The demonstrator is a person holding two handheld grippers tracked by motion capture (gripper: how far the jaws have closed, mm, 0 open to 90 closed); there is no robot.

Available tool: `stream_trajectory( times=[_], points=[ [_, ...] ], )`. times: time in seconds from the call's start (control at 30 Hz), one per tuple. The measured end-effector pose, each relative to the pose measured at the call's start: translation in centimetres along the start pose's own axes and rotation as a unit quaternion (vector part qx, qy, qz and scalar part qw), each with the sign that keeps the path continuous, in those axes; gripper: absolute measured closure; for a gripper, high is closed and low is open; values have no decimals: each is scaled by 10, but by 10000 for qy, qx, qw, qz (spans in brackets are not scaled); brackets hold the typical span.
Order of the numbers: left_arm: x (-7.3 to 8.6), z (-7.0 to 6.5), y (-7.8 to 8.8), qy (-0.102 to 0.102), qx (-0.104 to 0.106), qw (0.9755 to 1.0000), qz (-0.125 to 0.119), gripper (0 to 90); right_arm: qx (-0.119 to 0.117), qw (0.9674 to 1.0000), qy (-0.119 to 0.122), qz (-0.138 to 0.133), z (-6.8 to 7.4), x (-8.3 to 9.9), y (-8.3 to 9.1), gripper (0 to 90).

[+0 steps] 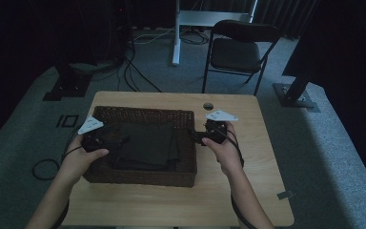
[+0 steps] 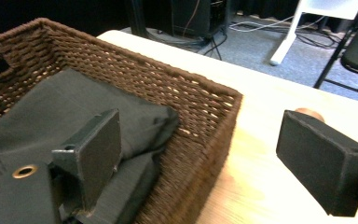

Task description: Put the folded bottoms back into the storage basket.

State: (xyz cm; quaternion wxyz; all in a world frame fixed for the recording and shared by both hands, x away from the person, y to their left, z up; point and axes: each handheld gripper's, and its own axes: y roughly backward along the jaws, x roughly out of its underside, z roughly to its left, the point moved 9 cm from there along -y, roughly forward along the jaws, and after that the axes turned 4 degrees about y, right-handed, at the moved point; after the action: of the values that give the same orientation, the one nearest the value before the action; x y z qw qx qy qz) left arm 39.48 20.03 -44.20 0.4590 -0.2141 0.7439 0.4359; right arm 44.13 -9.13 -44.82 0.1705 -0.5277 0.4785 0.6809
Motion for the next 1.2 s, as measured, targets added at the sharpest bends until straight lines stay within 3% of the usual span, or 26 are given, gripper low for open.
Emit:
stream_trajectory(
  times=[0.17,0.27,0.5,0.63,1.2],
  points=[
    [2,5,7,58,-98,9999,-72,185,119,9999,25,23,-11,10,8,135],
    [2,3,12,93,-48,9998,-159,180,168,9999,-7,26,-17,15,12,135],
    [11,-5,26,-39,35,9998,-190,180,237,9997,-32,41,-27,30,20,135],
    [17,-9,36,35,101,9996,-259,179,294,9995,-14,73,-32,39,24,135],
    [43,-28,68,-56,284,9985,-466,179,505,9985,-161,115,-54,73,43,126]
  ],
)
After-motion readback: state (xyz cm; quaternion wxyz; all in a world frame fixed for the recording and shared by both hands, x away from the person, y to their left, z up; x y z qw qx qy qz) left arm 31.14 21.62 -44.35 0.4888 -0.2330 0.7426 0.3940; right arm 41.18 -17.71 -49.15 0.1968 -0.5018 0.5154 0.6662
